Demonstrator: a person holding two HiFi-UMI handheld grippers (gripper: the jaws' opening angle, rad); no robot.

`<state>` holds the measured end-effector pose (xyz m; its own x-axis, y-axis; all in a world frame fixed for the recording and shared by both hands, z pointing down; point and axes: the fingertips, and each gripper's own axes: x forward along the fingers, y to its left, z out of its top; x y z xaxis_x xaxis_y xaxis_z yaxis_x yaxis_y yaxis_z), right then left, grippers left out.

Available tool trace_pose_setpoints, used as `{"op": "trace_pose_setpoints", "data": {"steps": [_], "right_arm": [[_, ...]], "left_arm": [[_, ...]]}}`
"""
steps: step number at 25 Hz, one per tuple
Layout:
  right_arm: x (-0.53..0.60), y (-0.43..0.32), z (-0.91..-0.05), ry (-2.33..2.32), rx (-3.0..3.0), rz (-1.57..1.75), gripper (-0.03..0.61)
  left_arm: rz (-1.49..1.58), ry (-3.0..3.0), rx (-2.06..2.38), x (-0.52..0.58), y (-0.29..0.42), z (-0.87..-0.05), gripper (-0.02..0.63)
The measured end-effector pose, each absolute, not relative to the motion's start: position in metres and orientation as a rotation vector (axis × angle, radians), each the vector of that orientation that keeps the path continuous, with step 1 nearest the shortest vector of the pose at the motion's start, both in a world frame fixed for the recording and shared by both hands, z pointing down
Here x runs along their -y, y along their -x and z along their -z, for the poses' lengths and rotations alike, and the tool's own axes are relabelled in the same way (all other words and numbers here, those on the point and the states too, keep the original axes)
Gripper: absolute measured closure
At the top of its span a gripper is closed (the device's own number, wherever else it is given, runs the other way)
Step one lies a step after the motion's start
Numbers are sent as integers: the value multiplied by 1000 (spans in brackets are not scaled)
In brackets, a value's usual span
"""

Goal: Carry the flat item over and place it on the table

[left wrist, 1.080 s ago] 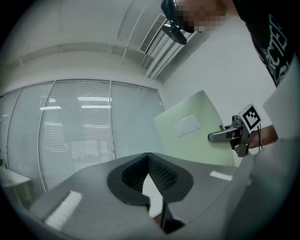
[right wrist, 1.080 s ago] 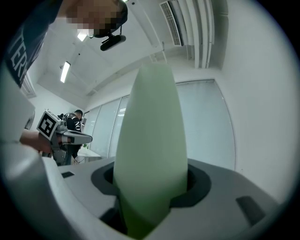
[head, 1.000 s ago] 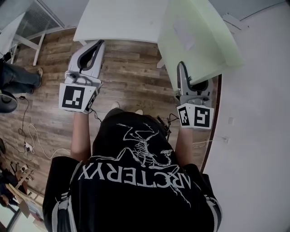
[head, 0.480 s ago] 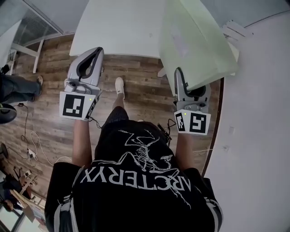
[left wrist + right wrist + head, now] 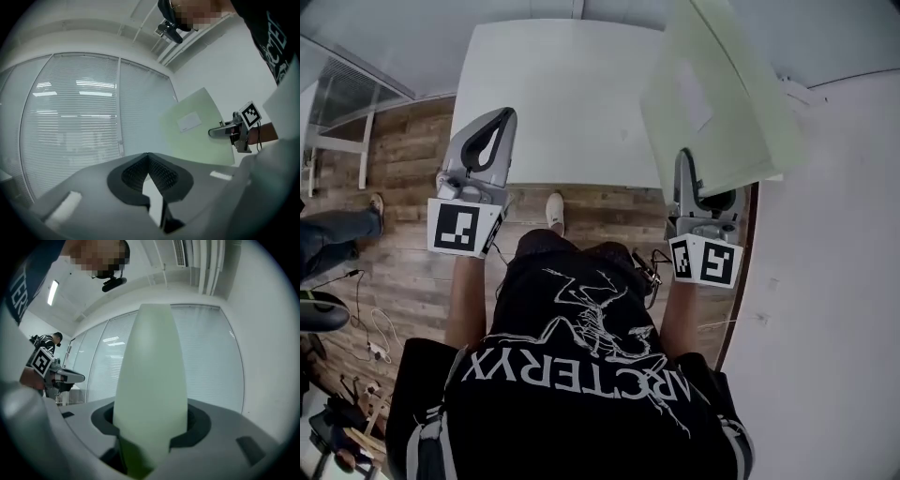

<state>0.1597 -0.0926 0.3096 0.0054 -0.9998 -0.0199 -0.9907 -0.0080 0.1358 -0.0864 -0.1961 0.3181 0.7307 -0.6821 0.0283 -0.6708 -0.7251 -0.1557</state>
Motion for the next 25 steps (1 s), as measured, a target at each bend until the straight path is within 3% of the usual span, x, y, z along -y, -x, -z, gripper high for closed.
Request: {"op": "trace_pose_setpoints", "data": {"steps": [13,25], "right_arm": [[181,-180,-331,-2109,2227,115,327],[292,-187,-488,-2055,2123,-207,327]], "left_arm": [[111,2833,-1100,249,52,-321,606],[324,2891,-1180,239,45,-348,606]]}}
